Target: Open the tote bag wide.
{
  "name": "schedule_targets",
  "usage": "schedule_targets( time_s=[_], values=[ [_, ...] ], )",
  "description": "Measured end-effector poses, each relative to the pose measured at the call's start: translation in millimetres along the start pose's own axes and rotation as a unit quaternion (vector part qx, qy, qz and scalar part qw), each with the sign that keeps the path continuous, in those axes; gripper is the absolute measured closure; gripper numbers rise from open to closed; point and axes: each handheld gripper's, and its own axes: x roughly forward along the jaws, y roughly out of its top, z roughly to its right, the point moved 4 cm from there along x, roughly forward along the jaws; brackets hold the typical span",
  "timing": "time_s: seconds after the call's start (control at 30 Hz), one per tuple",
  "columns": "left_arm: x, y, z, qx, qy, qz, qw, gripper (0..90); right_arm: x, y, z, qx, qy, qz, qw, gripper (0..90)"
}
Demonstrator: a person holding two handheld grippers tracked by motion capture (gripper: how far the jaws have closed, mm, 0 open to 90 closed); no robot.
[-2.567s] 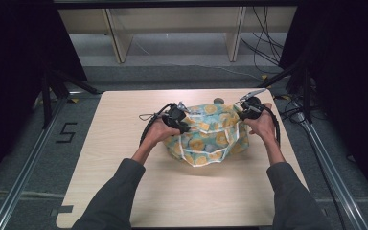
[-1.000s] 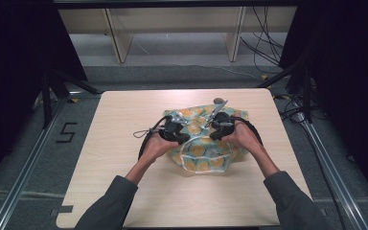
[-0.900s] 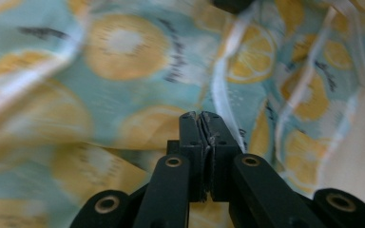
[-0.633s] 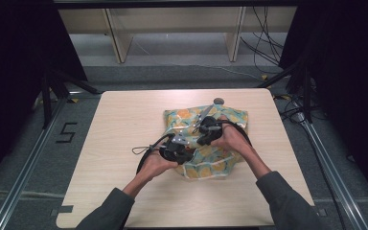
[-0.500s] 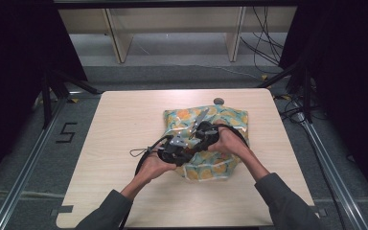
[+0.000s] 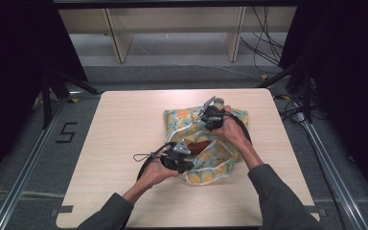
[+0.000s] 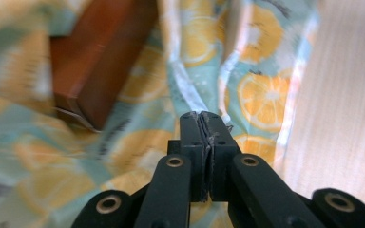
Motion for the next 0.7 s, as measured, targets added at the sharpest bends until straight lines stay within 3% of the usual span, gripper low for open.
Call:
schedule_targets(
  time_s=[0.03, 0.07, 0.1, 0.13, 0.17, 0.2, 0.23, 0.27, 0.4, 0.43, 0.47, 0.5, 0.53, 0.57, 0.6, 0.63, 0.67, 0.7],
  values=[
    [2.0, -1.0, 2.5, 0.004, -0.005, -0.005, 1.0000, 87.5, 2.2, -1.5, 9.5, 0.009, -0.021, -0.004, 0.9997, 90.0],
    [3.5, -1.8, 4.1, 0.016, -0.006, -0.009, 0.9998, 87.5, 4.3, -3.3, 19.4, 0.018, -0.032, -0.005, 0.9993, 90.0],
    [5.5, -3.0, 7.4, 0.009, -0.010, -0.009, 0.9999, 87.5, 6.2, -6.6, 27.8, 0.035, -0.039, -0.009, 0.9986, 90.0],
    [6.2, -3.6, 8.6, 0.018, -0.011, -0.013, 0.9997, 87.6, 8.9, -10.6, 36.1, 0.048, -0.049, -0.014, 0.9975, 90.0],
    [6.4, -4.0, 10.3, 0.018, -0.011, -0.012, 0.9997, 87.5, 11.1, -15.4, 45.3, 0.053, -0.055, -0.022, 0.9968, 90.0],
    [6.2, -4.0, 12.6, 0.010, -0.014, -0.010, 0.9998, 87.4, 12.9, -21.1, 50.1, 0.075, -0.052, -0.031, 0.9953, 90.0],
    [4.4, -3.3, 12.5, 0.017, -0.012, -0.008, 0.9997, 87.3, 14.5, -26.1, 56.4, 0.073, -0.051, -0.033, 0.9955, 90.0],
    [2.6, -2.2, 12.8, 0.019, -0.012, -0.004, 0.9997, 87.1, 13.8, -30.1, 58.7, 0.088, -0.046, -0.037, 0.9944, 90.0],
    [-9.0, 6.8, 12.7, 0.017, 0.000, 0.015, 0.9997, 86.6, 3.4, -36.4, 60.3, 0.099, -0.019, -0.012, 0.9948, 90.0],
    [-16.9, 11.0, 8.2, 0.045, 0.007, 0.001, 0.9990, 86.6, -3.7, -36.3, 57.5, 0.109, -0.008, 0.000, 0.9941, 90.0],
    [-24.2, 25.5, 5.9, 0.023, 0.021, 0.048, 0.9984, 86.4, -19.3, -35.7, 52.6, 0.097, 0.021, 0.040, 0.9942, 90.0],
    [-24.2, 25.5, 5.9, 0.023, 0.021, 0.048, 0.9984, 86.3, -28.9, -35.2, 48.3, 0.090, 0.031, 0.054, 0.9940, 90.0],
    [-31.7, 38.9, -2.0, 0.023, 0.040, 0.058, 0.9973, 85.4, -38.4, -35.1, 42.3, 0.086, 0.044, 0.064, 0.9933, 90.0],
    [-31.7, 38.9, -2.0, 0.023, 0.040, 0.058, 0.9973, 83.9, -48.9, -34.9, 35.0, 0.093, 0.053, 0.062, 0.9923, 90.0],
    [-34.3, 51.1, -8.6, 0.024, 0.056, 0.062, 0.9962, 82.8, -54.8, -34.5, 29.9, 0.078, 0.051, 0.077, 0.9928, 90.0],
    [-34.5, 56.1, -11.9, 0.033, 0.067, 0.057, 0.9956, 82.3, -61.7, -35.1, 24.6, 0.061, 0.067, 0.083, 0.9924, 90.0],
    [-34.5, 60.2, -15.9, 0.047, 0.081, 0.048, 0.9945, 81.2, -67.3, -36.2, 20.4, 0.052, 0.066, 0.086, 0.9927, 90.0],
    [-34.5, 60.2, -15.9, 0.047, 0.081, 0.048, 0.9945, 79.0, -67.3, -36.2, 20.4, 0.052, 0.066, 0.086, 0.9927, 90.0]
  ],
)
